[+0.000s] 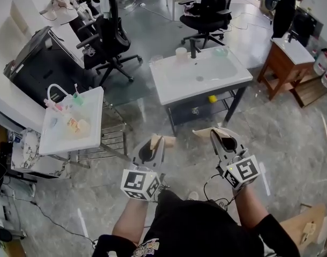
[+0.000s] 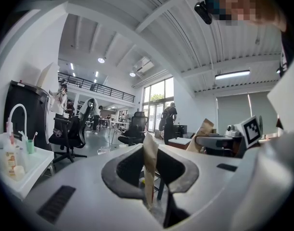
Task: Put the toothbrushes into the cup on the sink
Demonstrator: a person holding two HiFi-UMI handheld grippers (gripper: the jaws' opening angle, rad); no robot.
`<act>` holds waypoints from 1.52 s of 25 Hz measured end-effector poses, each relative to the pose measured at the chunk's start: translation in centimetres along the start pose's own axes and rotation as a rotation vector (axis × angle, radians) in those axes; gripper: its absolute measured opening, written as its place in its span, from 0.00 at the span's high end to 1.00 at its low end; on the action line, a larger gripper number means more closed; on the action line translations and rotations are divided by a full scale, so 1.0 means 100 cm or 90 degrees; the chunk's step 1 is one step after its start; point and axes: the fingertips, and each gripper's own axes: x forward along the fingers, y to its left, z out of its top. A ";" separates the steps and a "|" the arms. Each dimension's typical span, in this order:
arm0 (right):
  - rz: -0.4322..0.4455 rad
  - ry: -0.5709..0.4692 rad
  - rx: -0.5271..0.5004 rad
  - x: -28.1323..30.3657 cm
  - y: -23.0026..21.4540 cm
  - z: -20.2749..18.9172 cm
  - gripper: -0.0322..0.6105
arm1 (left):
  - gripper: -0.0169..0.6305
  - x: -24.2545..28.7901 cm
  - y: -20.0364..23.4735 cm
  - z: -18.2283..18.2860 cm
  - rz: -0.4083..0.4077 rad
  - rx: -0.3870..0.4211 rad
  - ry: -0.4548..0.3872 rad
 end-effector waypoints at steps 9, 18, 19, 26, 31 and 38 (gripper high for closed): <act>-0.010 -0.007 -0.004 0.008 -0.016 -0.001 0.88 | 0.87 0.019 0.003 0.000 -0.006 0.001 -0.011; -0.038 0.005 0.001 0.035 -0.049 -0.009 0.88 | 0.87 0.067 0.027 -0.004 -0.020 -0.005 -0.007; -0.041 0.006 0.001 0.041 -0.053 -0.009 0.88 | 0.87 0.073 0.031 -0.004 -0.021 -0.006 -0.008; -0.053 0.021 0.007 0.097 -0.076 -0.017 0.88 | 0.87 0.119 0.076 -0.009 -0.027 -0.023 0.003; -0.055 0.032 0.011 0.152 -0.093 -0.023 0.88 | 0.87 0.157 0.118 -0.011 -0.029 -0.036 0.011; -0.056 0.049 0.015 0.236 -0.107 -0.024 0.88 | 0.87 0.203 0.179 -0.009 -0.045 -0.051 0.025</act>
